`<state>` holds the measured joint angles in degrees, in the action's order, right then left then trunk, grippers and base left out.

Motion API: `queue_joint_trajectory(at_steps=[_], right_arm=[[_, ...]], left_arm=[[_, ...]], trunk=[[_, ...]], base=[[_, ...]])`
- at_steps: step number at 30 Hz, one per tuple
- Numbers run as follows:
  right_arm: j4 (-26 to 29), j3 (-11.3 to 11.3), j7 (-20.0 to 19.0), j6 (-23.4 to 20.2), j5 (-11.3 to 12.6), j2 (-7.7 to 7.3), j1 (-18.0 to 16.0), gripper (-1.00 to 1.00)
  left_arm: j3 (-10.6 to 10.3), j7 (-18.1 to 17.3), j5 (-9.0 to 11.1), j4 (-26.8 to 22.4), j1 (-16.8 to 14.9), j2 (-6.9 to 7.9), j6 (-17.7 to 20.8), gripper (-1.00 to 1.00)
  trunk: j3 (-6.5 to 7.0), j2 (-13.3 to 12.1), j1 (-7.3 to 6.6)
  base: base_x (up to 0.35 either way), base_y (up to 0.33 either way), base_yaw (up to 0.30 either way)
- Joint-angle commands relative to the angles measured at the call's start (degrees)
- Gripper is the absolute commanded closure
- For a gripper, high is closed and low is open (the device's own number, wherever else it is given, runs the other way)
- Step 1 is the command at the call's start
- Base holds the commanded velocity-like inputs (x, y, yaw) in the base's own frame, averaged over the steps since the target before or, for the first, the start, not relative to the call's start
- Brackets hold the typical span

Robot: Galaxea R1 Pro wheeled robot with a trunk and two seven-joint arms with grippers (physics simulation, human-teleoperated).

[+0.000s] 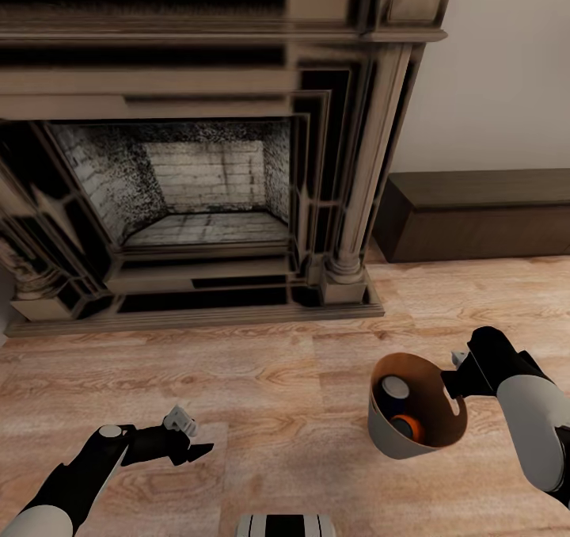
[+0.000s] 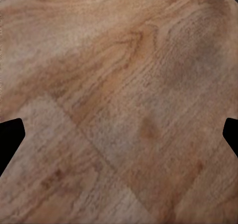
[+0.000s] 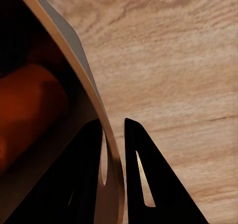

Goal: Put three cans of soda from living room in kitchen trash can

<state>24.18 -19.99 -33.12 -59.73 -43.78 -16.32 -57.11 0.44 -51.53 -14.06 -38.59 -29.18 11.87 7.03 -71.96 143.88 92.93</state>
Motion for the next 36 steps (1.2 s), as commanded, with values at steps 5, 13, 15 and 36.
queue_joint_trajectory(at_steps=[5, 13, 15, 36], right_arm=[[0.10, -0.15, -0.19, -0.27, 0.95, -0.06, 0.05, 1.00], [0.23, -0.37, -0.37, -0.27, 1.06, -0.39, 0.15, 1.00], [0.19, -0.36, -0.43, -0.27, 1.06, -0.43, 0.15, 1.00], [0.16, -0.09, -0.12, -0.27, 1.07, 0.14, 0.34, 1.00]], left_arm=[[0.00, 0.02, 0.00, -0.02, 0.00, 0.00, 0.00, -1.00], [0.00, 1.73, 0.06, 0.98, 0.00, 0.00, 0.00, -1.00], [-0.04, 1.90, 0.12, 1.81, 0.00, 0.00, 0.00, -1.00], [11.47, 24.92, 12.22, -8.39, -2.89, 0.02, 18.25, -1.00]], trunk=[[0.00, 0.00, -0.01], [0.00, 0.00, -0.01], [0.00, 0.00, -0.01], [0.00, 0.00, -0.01]], base=[[0.000, 0.000, 0.000], [0.000, 0.000, 0.000], [0.000, 0.000, 0.000], [0.000, 0.000, 0.000]])
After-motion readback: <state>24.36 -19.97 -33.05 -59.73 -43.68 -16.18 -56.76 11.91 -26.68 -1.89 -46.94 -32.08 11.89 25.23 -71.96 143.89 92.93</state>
